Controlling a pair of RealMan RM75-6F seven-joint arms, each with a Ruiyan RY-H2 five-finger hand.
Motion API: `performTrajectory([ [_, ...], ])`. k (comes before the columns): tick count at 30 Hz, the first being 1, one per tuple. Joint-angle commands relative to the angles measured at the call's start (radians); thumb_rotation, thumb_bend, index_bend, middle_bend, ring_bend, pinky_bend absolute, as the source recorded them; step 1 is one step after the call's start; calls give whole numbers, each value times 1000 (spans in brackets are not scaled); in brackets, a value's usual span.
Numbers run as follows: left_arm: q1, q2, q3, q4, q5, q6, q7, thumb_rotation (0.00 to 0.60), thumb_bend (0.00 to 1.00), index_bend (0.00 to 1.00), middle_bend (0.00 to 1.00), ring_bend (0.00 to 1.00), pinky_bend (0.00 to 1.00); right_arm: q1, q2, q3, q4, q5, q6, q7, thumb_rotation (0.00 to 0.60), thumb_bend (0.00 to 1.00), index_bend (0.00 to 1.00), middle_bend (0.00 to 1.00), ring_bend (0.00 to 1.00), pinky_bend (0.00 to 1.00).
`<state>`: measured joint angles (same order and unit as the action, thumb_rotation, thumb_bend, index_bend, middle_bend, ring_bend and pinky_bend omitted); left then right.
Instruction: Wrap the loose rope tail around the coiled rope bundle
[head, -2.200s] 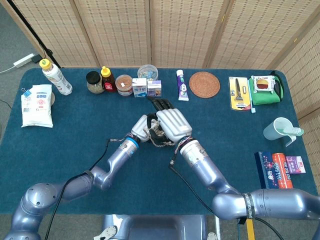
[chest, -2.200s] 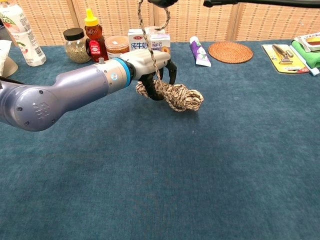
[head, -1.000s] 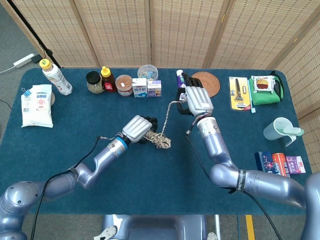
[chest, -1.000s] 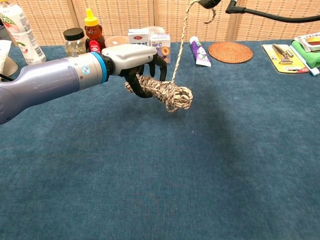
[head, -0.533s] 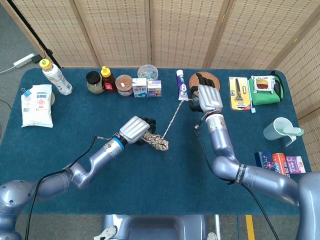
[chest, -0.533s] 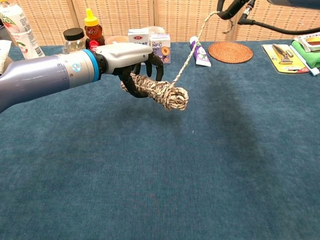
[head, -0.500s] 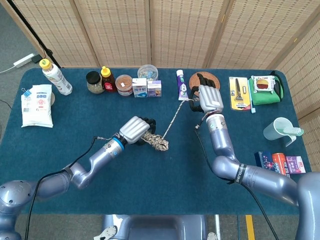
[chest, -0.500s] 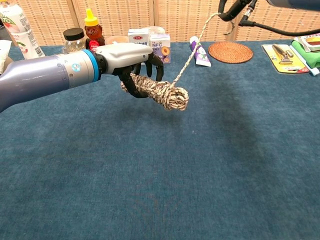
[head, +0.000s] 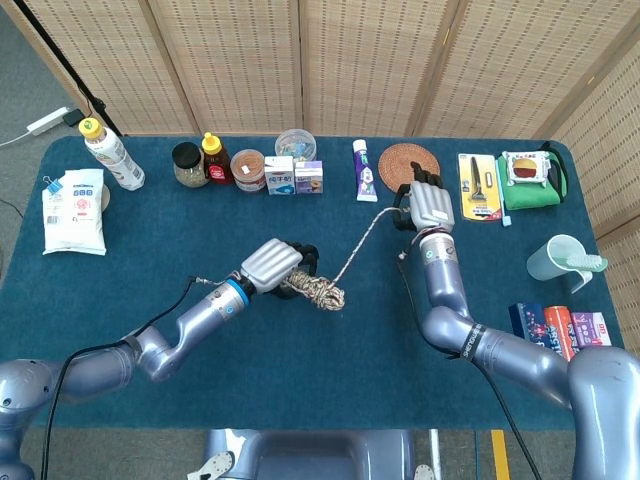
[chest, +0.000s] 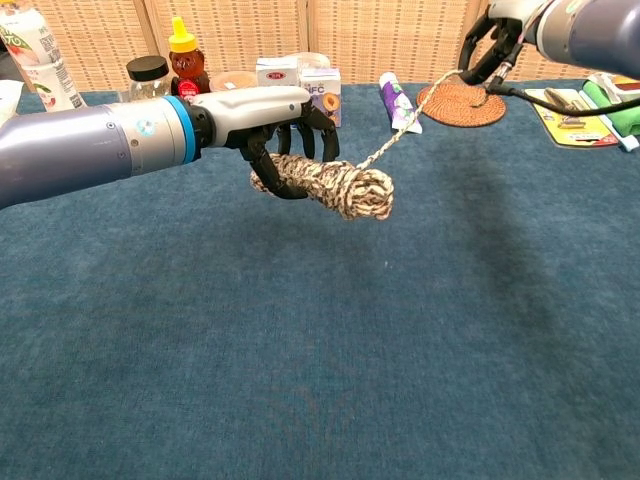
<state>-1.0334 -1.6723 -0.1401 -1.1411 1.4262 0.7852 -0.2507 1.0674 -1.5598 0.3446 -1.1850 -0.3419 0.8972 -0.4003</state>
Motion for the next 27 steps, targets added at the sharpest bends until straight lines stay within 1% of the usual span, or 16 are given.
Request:
performTrajectory([
  [1,-1,18,-20,-35,-11,-6,-49,600,288,511,297,338,456,-8,-17,-8,19,5,-10,-11,600,535,620,0,0,0],
  [6,-12,37,-58,-86,-46,-27,-89,600,288,511,297,337,456,-28,-32,-22,20,-14,-16,-13,600,535,620,0,0,0],
  [10,-17,44,-86,-116,-85,-28,-54,600,288,511,297,340,456,-50,-31,-28,-3,-40,-11,-2,600,535,620,0,0,0],
  [15,-14,37,-123,-144,-166,3,69,600,288,512,298,341,456,-78,-14,-41,-57,-81,8,3,600,535,620,0,0,0],
  [19,-14,39,-146,-179,-232,22,163,600,288,512,299,342,456,-104,13,-51,-125,-121,34,10,600,534,620,0,0,0],
  [22,-10,47,-168,-226,-301,46,241,600,288,512,298,342,456,-132,39,-67,-192,-154,56,14,600,535,620,0,0,0],
  [27,-5,69,-188,-309,-394,86,354,600,288,512,299,341,456,-168,67,-89,-274,-195,80,18,600,534,620,0,0,0],
])
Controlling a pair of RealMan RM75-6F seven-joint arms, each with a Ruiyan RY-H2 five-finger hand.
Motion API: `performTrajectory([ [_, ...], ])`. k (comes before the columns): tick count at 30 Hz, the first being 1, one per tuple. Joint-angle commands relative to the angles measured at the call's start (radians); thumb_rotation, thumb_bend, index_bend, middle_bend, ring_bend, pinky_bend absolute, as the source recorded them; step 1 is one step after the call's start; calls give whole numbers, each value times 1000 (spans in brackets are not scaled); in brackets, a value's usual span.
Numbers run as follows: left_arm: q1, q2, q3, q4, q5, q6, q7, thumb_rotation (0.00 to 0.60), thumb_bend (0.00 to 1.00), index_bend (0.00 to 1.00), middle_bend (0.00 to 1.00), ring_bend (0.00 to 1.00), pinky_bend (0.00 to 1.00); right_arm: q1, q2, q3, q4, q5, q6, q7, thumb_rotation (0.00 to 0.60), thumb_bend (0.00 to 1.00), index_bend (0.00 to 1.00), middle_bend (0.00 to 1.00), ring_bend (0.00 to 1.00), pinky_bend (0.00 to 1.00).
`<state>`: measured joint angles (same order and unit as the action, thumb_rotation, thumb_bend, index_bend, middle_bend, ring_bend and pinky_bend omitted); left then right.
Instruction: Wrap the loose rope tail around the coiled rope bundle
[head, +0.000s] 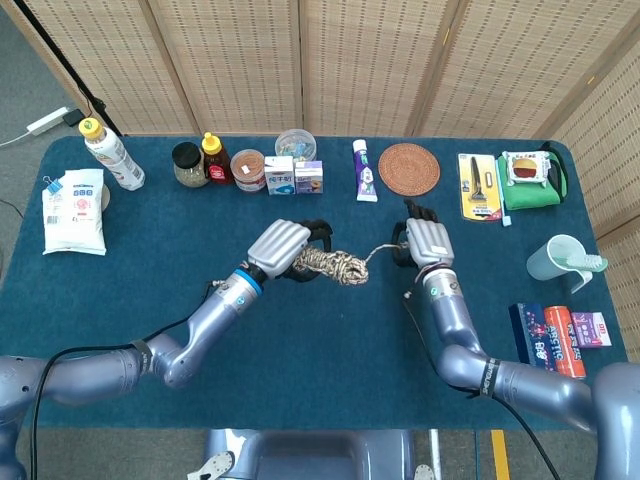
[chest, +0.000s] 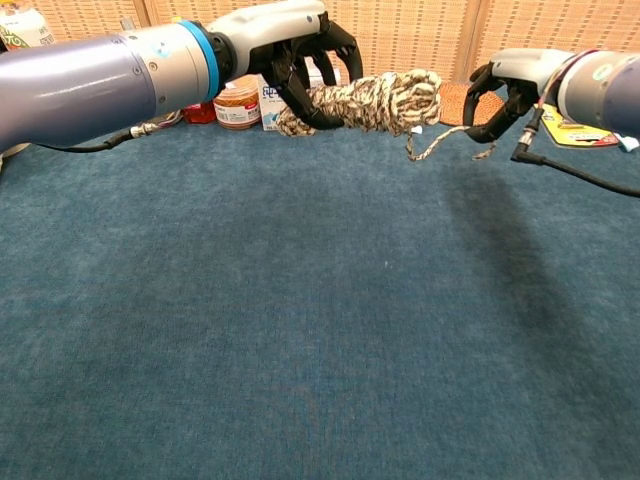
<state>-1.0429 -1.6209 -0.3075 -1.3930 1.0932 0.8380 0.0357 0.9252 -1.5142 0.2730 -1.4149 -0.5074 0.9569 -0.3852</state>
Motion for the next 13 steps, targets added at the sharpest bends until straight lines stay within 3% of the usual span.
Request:
performTrajectory([
  [1,6,23,-25,-75,-78,45,90,600,288,512,298,341,456,-32,26,-22,-57,-36,25,2,600,534,620,0,0,0],
  [6,12,66,-38,-153,-140,91,184,600,288,512,298,341,456,-63,36,-43,-133,-77,63,-4,600,535,620,0,0,0],
  [13,14,91,-34,-177,-180,91,214,600,289,512,298,341,456,-83,30,-61,-179,-106,90,-25,600,534,620,0,0,0],
])
